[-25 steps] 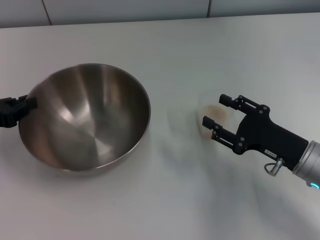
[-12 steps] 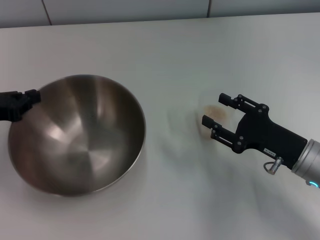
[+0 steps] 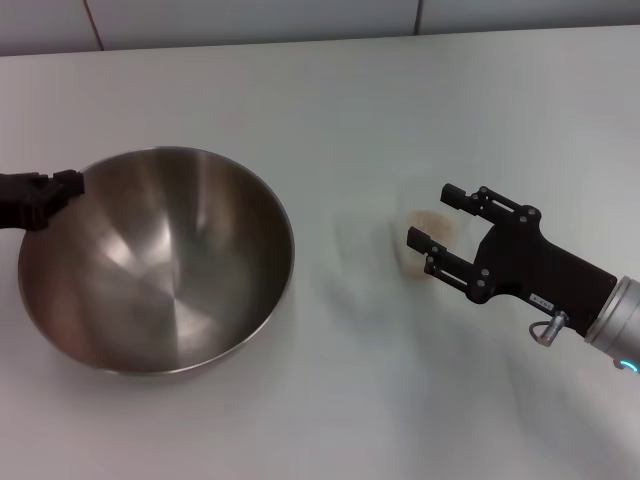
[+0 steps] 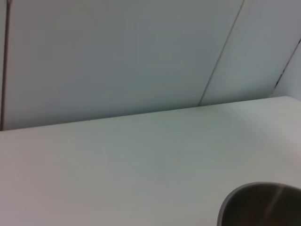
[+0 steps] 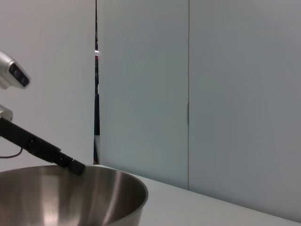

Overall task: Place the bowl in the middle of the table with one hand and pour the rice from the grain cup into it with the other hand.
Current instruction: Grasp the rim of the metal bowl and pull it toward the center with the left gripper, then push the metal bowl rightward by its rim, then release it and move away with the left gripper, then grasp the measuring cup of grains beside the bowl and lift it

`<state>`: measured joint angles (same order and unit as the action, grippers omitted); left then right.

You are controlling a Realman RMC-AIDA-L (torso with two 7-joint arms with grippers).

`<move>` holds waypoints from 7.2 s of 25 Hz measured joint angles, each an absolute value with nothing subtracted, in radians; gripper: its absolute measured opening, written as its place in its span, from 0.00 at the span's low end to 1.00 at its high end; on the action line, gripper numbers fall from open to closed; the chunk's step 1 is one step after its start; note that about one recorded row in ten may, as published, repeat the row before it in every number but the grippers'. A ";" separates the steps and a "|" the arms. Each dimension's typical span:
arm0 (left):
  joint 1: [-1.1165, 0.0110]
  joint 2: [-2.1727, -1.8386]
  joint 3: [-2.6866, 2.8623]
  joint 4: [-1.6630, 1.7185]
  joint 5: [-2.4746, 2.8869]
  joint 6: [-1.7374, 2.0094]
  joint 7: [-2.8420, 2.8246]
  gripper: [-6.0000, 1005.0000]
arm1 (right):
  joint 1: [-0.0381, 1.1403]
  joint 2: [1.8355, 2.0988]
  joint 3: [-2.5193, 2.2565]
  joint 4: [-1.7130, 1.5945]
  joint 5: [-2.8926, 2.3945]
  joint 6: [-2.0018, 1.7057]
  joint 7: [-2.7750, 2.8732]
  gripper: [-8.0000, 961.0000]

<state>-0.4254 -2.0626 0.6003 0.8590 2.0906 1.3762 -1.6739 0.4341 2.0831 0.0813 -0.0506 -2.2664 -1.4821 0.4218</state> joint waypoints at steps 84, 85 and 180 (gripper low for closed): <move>-0.588 -2.069 0.831 0.714 1.845 1.154 -1.474 0.27 | 0.451 2.084 0.081 -0.036 -2.263 -1.445 0.409 0.71; -0.583 -2.069 0.831 0.714 1.837 1.155 -1.454 0.31 | 0.453 2.084 0.082 -0.035 -2.263 -1.444 0.409 0.71; -0.286 -1.994 0.789 0.759 1.819 1.664 -1.129 0.81 | 0.363 2.086 0.332 0.043 -2.262 -1.259 0.370 0.71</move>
<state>-0.2865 -1.9942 0.7887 0.7587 1.8194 1.6636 -1.1289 0.3633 2.0859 0.3324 0.0430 -2.2625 -1.2588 0.3696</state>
